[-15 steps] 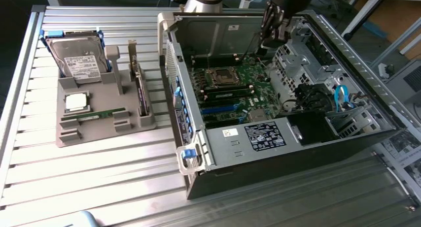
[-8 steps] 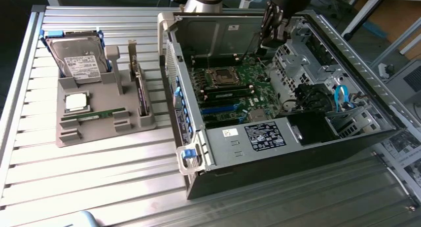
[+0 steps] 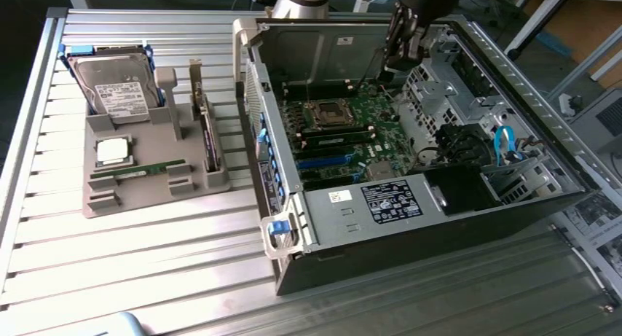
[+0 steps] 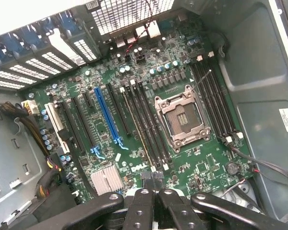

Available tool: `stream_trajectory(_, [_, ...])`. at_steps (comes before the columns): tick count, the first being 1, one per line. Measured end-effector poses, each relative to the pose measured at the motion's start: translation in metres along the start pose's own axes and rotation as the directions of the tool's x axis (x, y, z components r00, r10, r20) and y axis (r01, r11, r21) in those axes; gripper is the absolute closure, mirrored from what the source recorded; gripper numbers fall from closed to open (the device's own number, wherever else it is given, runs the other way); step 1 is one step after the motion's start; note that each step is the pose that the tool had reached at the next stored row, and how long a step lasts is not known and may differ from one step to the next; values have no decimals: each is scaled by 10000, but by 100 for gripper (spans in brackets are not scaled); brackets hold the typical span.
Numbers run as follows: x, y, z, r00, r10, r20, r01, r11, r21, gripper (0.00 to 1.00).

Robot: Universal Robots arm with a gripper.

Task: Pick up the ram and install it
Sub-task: 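Press down the ram until it locks into place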

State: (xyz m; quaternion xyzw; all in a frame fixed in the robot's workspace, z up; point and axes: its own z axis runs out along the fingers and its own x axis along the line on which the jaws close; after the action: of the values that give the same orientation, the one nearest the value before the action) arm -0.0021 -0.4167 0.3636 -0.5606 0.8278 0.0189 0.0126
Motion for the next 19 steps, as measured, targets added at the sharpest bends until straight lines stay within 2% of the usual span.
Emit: stream_trajectory(19, [-4,7,0,9984,565,7,-565,9984,25,89])
